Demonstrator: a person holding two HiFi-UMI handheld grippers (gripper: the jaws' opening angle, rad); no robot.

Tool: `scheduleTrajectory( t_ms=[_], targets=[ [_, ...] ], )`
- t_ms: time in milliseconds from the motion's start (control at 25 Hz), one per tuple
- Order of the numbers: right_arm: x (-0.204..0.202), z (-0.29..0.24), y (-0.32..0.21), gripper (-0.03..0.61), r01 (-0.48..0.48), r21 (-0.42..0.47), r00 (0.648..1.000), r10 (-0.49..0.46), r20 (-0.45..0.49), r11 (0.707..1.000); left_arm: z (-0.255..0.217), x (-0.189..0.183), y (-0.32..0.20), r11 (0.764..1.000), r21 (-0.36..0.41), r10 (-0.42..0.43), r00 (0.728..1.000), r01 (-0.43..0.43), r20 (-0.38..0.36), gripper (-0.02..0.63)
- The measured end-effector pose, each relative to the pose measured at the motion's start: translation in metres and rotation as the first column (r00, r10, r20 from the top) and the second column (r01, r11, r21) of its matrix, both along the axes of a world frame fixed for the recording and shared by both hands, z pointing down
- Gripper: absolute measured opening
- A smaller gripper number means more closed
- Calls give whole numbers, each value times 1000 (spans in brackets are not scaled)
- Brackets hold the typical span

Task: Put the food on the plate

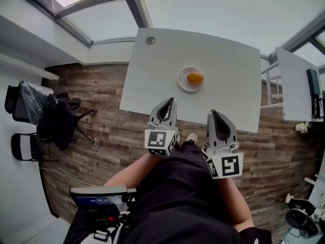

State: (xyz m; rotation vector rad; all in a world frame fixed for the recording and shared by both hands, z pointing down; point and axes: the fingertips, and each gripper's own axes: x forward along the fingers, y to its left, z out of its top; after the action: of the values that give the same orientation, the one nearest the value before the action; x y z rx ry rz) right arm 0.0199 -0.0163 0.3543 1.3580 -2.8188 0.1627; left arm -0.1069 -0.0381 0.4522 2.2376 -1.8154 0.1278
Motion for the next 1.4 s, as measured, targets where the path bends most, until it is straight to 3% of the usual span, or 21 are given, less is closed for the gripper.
scheduleTrajectory(
  t_ms=[240, 1000, 1400],
  targets=[
    [-6, -3, 5, -3, 16, 13, 1000, -16, -13, 1000, -18, -6, 20, 999, 39, -35, 998, 36, -43, 8],
    [-19, -45, 12, -3, 83, 92, 996, -85, 22, 992, -96, -24, 40, 976, 188, -111, 994, 112, -15, 8],
    [-30, -44, 12, -3, 120, 106, 993, -118, -28, 987, -105, -24, 43, 968, 213, -130, 991, 135, -40, 8]
  ],
)
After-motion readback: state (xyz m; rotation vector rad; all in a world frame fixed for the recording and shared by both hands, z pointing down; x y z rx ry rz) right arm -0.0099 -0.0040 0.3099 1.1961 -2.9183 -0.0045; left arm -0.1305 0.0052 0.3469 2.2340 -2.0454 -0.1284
